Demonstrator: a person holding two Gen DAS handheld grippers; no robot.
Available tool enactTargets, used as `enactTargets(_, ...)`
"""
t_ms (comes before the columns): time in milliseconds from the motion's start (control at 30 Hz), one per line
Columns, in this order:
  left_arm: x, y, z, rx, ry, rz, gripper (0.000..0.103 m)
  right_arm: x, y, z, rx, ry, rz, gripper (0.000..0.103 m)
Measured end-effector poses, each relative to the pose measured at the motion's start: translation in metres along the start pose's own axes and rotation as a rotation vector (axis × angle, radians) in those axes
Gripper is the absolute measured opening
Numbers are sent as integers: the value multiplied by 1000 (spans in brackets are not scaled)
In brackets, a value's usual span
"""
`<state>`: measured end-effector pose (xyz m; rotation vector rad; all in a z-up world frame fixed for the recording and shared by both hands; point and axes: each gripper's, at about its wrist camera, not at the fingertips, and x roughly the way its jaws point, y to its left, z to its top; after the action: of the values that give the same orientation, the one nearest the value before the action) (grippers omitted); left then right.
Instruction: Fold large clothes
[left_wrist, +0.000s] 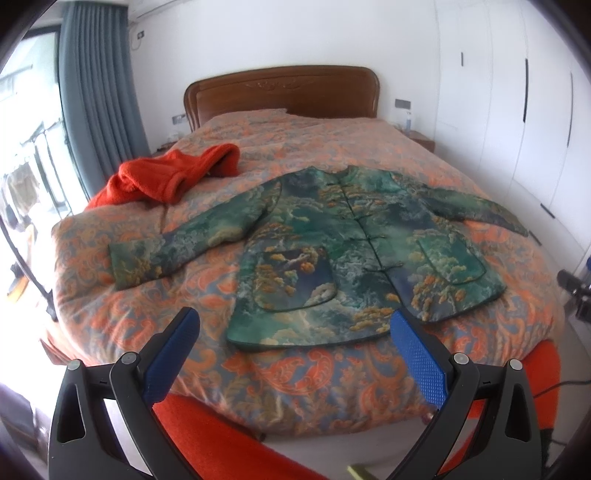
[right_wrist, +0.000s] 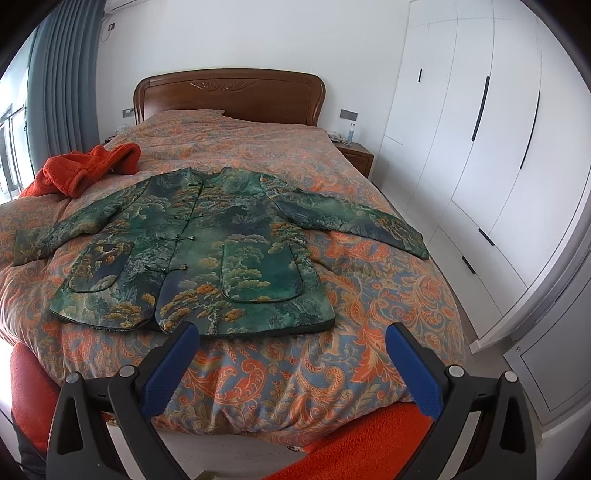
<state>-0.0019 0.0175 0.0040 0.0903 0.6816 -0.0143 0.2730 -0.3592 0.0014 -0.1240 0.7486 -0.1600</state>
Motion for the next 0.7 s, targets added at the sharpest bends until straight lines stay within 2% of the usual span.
enactTargets(100,8,-7,1,131,-12,67,103,-5,1,4,-11,-26,0,103)
enactTargets(200,10,-11,3,189,-19,94,103,-5,-1,7,-23,-36,-8,103)
enactTargets(467,6,-19,12,58,-40,-32,103,-2,-6,10,15,-45,-13,103)
enactTargets(700,16,-18,20,-40,-20,-58,103,-2,-3,11,40,-72,38,103)
